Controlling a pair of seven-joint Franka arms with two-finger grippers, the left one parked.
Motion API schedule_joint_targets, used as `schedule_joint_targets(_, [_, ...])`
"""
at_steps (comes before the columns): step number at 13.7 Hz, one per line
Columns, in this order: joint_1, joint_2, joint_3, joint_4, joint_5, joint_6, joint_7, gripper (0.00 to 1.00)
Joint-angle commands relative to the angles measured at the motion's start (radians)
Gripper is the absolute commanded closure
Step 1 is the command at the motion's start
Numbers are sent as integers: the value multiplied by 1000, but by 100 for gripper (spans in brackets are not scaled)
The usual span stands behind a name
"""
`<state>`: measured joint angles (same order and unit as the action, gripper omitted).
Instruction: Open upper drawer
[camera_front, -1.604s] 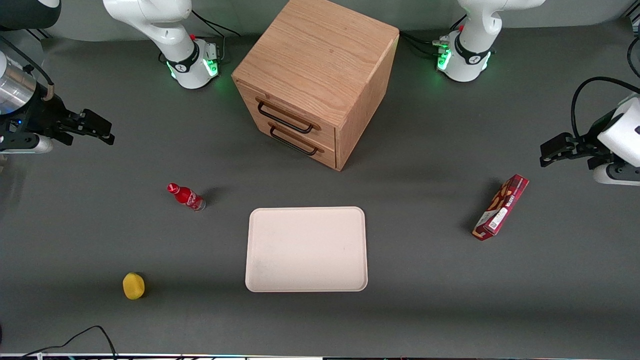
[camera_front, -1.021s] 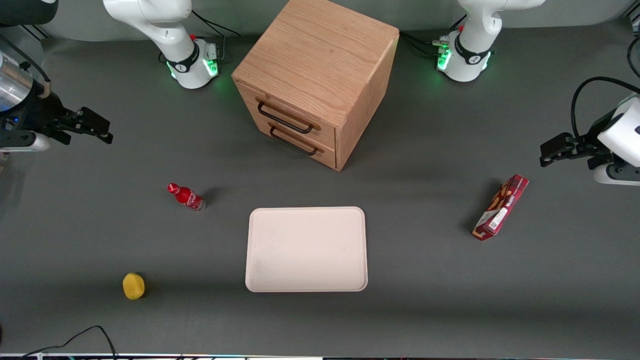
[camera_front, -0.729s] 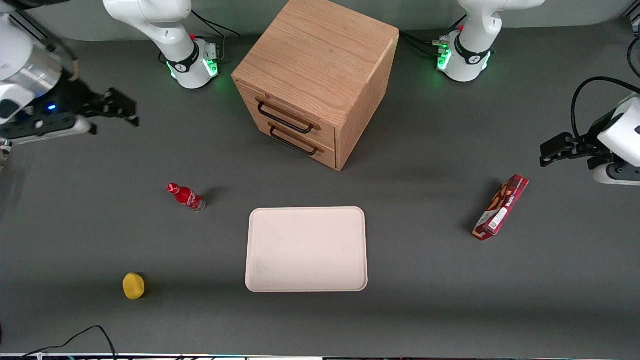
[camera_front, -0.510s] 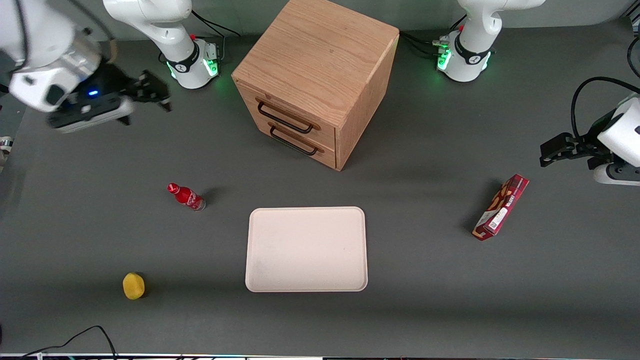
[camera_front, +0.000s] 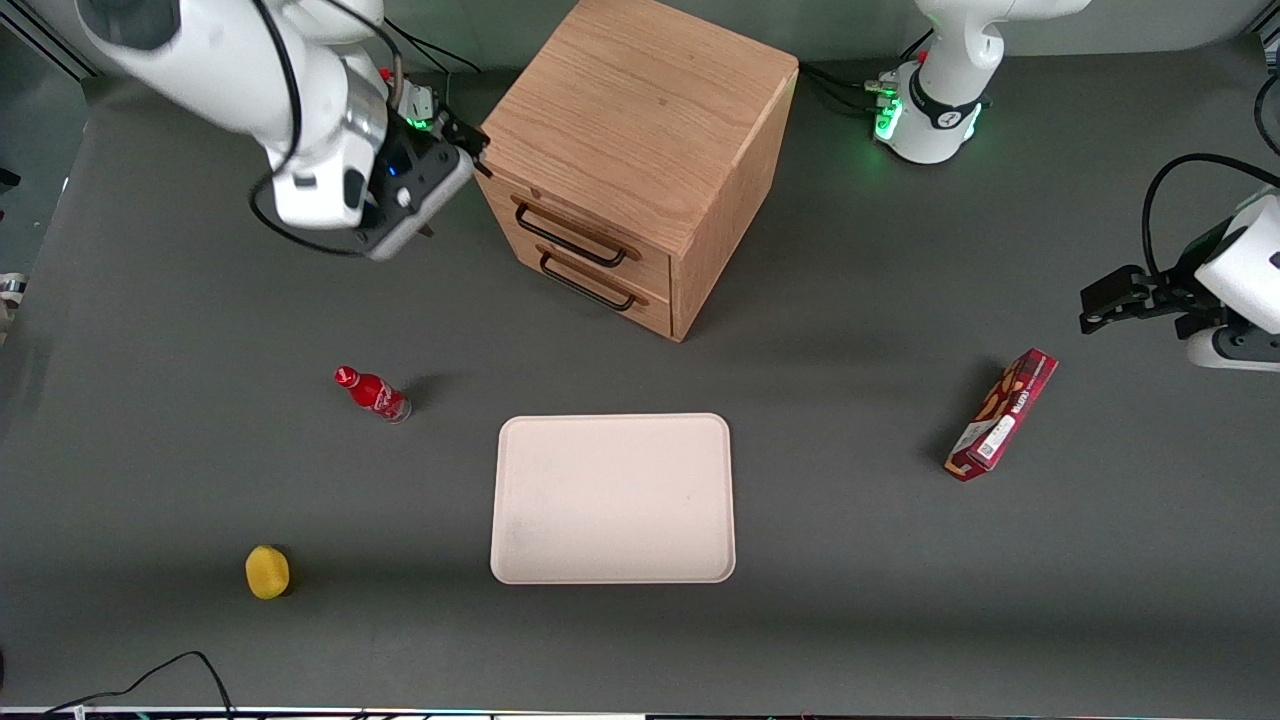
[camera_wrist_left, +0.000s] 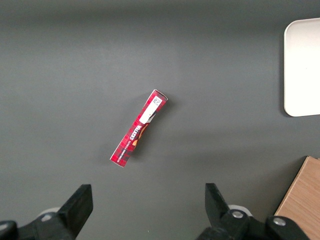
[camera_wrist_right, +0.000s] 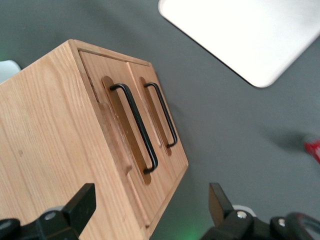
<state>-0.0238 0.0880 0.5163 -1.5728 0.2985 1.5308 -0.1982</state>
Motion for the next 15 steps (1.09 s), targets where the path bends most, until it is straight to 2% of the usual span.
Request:
schedule_joint_targets(1, [4, 126, 21, 27, 36, 38, -137, 0])
schedule_joint_targets(5, [12, 222, 59, -18, 34, 118, -171, 0])
schedule_joint_targets(8, [10, 207, 97, -125, 34, 225, -224, 0])
schedule_joint_targets(15, [5, 159, 105, -275, 34, 347, -279, 0])
